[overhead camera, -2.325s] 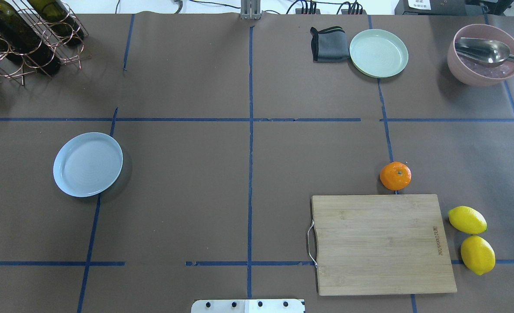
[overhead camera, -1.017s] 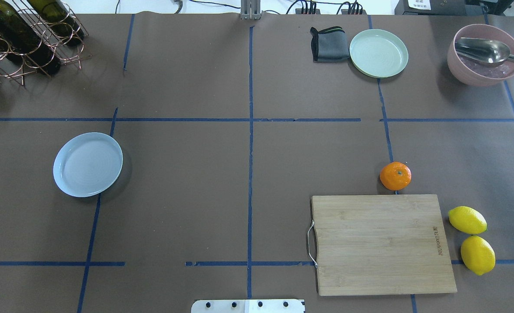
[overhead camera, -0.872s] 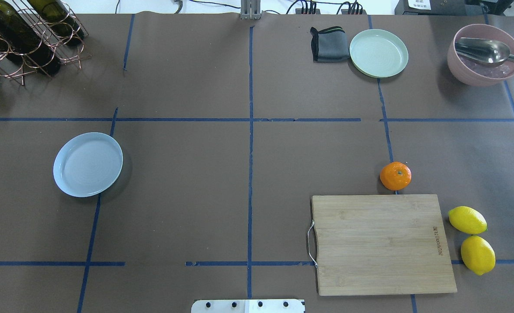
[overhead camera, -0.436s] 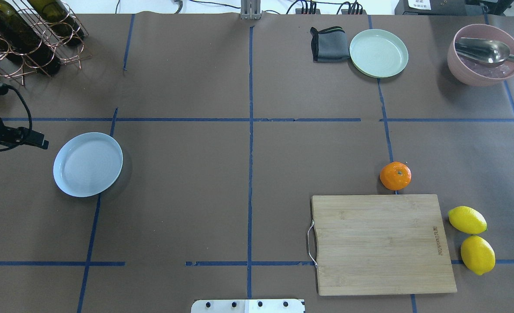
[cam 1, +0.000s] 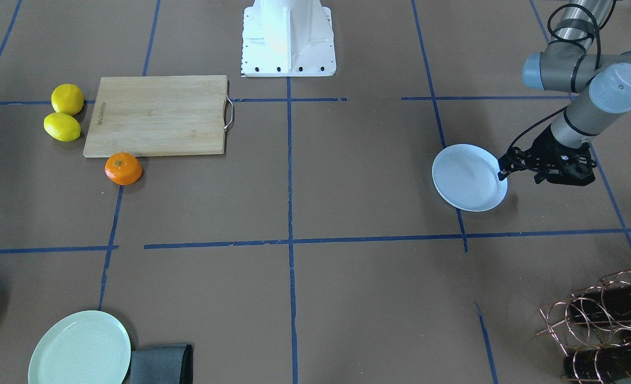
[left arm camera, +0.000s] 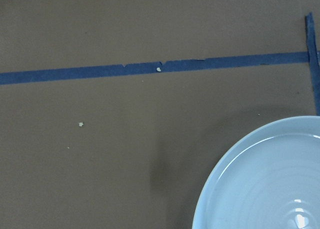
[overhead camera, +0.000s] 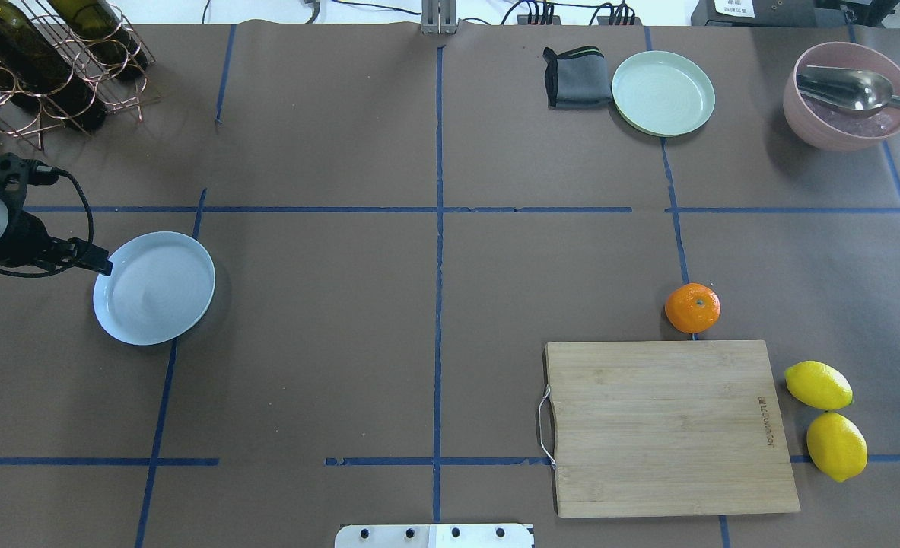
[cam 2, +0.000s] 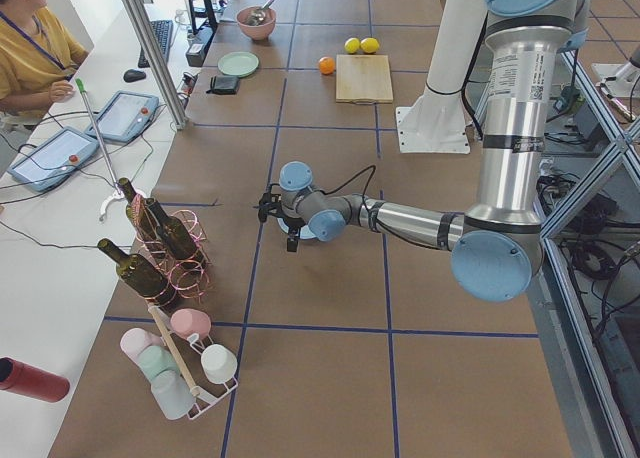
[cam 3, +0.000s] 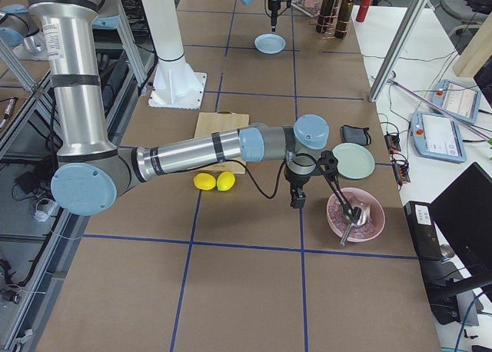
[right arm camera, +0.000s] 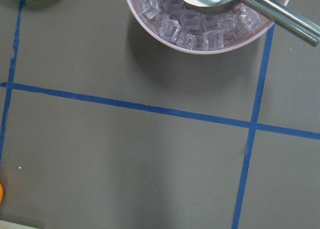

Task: Pick orange to plate
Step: 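Reach the left gripper to the rim of the white plate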

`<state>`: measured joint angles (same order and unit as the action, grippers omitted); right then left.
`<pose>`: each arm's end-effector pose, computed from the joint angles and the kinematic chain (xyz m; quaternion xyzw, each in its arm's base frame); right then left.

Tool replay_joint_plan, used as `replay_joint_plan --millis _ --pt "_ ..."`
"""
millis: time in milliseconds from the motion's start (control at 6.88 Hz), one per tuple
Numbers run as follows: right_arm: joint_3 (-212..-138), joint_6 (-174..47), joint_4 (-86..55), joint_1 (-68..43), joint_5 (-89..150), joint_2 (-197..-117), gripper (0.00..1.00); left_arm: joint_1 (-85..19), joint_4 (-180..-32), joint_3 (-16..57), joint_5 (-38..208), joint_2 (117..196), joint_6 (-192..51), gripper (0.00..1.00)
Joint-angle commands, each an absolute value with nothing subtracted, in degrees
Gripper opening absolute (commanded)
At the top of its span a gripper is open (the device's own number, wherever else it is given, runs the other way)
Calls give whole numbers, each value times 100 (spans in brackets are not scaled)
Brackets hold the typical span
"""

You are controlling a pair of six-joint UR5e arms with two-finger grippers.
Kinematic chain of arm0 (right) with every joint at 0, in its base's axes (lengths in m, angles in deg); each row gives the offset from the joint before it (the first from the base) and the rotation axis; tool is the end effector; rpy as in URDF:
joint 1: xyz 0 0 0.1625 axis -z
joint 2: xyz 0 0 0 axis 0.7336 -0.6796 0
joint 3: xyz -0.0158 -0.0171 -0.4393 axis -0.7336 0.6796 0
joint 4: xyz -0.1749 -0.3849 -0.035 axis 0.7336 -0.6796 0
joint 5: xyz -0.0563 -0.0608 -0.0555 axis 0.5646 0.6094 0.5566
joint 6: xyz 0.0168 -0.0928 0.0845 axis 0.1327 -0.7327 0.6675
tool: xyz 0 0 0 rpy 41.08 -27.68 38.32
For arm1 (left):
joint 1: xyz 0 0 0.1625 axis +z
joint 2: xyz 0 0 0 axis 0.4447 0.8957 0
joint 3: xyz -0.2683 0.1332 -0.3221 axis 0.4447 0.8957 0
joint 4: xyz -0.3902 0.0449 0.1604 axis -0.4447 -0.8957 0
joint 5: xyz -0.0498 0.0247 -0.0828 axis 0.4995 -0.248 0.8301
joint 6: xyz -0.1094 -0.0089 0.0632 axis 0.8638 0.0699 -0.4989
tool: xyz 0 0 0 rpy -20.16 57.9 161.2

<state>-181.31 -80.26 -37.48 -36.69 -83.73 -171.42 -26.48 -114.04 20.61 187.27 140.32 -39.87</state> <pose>-0.0174 -0.5415 0.5717 0.0285 -0.4018 -0.0709 0.9125 0.2939 -0.4926 0.5902 0.0576 0.4162 0.0296 0.9070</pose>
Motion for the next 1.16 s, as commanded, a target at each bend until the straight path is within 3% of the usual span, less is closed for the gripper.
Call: replay_joint_plan --millis 0,291,726,872,1017 --pt "-18139 -8023 -3746 -3649 -8382 -17143 100 -2554 -11447 1909 18730 14183 -3979 90" --pt "-18104 -8022 -3746 -3657 -8679 -17152 100 -2545 -11447 1874 18730 14192 -4023 57" --pt "-18130 -8014 -3746 -3649 -8681 -17152 100 -2475 -11447 1830 18739 14192 -4023 54" --pt "-18148 -8014 -3746 -3649 -8681 -17143 100 -2475 -11456 1839 18739 14192 -4040 14" --pt "-18130 -8014 -3754 -3657 -8681 -17143 100 -2475 -11456 1830 18747 14192 -4023 0"
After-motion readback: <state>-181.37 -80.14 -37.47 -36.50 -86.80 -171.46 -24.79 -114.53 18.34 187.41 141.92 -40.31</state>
